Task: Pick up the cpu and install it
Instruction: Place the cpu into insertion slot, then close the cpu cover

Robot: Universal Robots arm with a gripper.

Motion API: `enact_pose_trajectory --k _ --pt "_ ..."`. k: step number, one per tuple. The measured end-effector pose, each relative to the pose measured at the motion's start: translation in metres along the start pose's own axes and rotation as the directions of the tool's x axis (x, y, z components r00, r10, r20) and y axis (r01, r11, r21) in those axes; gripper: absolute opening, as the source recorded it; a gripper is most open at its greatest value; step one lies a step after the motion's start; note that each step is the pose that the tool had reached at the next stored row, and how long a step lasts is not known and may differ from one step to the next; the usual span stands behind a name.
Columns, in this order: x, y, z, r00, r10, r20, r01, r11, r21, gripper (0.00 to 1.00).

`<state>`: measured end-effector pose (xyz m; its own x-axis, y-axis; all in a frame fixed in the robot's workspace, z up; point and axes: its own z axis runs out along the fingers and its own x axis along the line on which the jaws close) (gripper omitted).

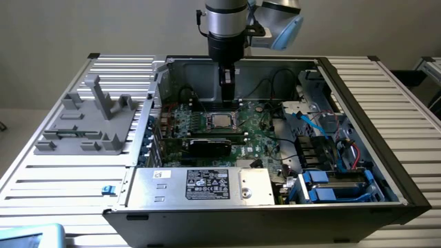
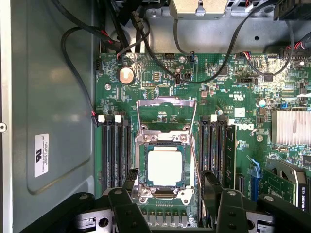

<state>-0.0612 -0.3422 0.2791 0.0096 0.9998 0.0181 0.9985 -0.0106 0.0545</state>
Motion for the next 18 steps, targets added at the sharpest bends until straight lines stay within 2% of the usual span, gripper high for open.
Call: enact_pose_trajectory --k 8,10,13,15,16,17,18 --pt "0.0000 0.0000 0.0000 1.0000 0.000 -0.0006 0.000 1.0000 -0.0001 0.62" --pt "0.0000 0.0000 0.0000 1.0000 0.000 -0.0006 0.000 1.0000 0.0000 0.49" --pt "0.0000 0.0000 0.0000 1.0000 0.000 -0.0006 0.000 1.0000 -0.0001 0.43" --pt "0.0000 0.0000 0.0000 1.0000 0.000 -0.0006 0.000 1.0000 0.0000 0.31" --pt "0.0000 0.0000 0.0000 1.0000 0.000 -0.0006 0.000 1.0000 0.0000 0.31" --pt "-0.0001 0.0008 0.0000 1.0000 0.000 -0.0006 0.000 1.0000 0.0003 0.19" --pt "-0.0001 0.0034 0.0002 1.0000 0.000 -0.0006 0.000 1.0000 0.0013 0.19"
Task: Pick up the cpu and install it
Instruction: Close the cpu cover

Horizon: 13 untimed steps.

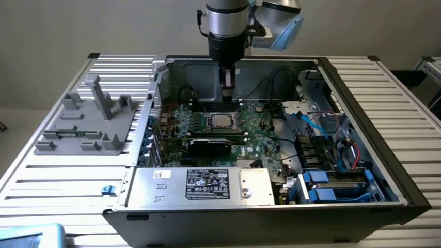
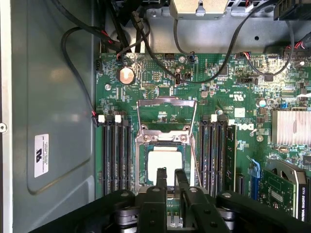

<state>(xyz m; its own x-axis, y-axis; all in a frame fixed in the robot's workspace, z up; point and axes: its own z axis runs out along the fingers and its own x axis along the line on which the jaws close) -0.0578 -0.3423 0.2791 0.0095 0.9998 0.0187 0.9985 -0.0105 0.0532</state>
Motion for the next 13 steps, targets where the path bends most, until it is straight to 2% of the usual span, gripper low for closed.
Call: enact_pose_trajectory --k 1,3,13 --pt "0.000 0.0036 0.0002 1.0000 0.000 0.0000 0.000 1.0000 0.0012 0.13" --pt "0.000 0.0122 0.0006 1.0000 0.000 -0.0005 0.000 1.0000 0.0030 0.11" --pt "0.001 0.0566 0.0030 1.0000 0.000 -0.0012 0.000 1.0000 0.0086 0.11"
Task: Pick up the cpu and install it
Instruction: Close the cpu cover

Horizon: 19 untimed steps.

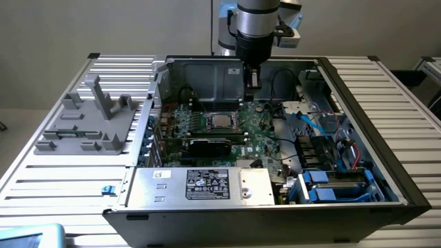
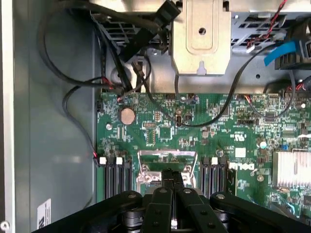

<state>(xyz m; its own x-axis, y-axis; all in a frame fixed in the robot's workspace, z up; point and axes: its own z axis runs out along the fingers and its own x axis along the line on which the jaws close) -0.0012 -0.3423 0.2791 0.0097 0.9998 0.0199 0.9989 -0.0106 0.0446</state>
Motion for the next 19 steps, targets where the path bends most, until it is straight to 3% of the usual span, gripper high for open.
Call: enact_pose_trajectory --k 9,19 --pt "0.000 0.0318 0.0045 1.0000 0.000 0.0002 0.000 1.0000 0.0010 0.11" --pt "-0.002 0.0367 0.0228 1.0000 0.002 -0.0001 -0.002 1.0000 0.0020 0.11"
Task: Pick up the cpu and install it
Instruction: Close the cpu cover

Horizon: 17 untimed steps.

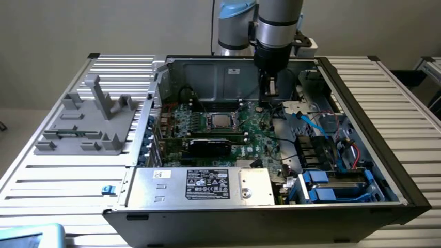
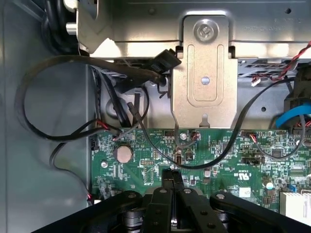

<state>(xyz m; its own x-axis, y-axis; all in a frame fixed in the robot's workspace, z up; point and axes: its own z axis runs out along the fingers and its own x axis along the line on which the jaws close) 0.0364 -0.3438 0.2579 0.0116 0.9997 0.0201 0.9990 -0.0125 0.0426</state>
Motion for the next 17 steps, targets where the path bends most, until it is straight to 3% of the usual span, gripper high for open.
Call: enact_pose_trajectory --k 6,8,10,11,12,14,15,17 --pt "-0.001 -0.0003 0.0094 1.0000 0.000 -0.0031 0.000 1.0000 0.0063 0.11" --pt "-0.001 -0.0004 0.0113 1.0000 0.001 -0.0055 -0.001 0.9999 0.0131 0.11" --pt "-0.001 -0.0005 0.0127 1.0000 0.001 -0.0073 -0.001 0.9997 0.0237 0.11" --pt "-0.001 -0.0005 0.0129 1.0000 0.001 -0.0078 -0.001 0.9995 0.0331 0.11" --pt "-0.001 -0.0005 0.0130 1.0000 0.002 -0.0082 -0.001 0.9989 0.0472 0.11" --pt "-0.001 -0.0007 0.0130 1.0000 0.003 -0.0094 -0.002 0.9965 0.0838 0.11" --pt "-0.001 -0.0011 0.0129 0.9999 0.003 -0.0100 -0.002 0.9953 0.0970 0.11" --pt "-0.001 -0.0043 0.0115 0.9999 0.004 -0.0106 -0.003 0.9938 0.1112 0.11"
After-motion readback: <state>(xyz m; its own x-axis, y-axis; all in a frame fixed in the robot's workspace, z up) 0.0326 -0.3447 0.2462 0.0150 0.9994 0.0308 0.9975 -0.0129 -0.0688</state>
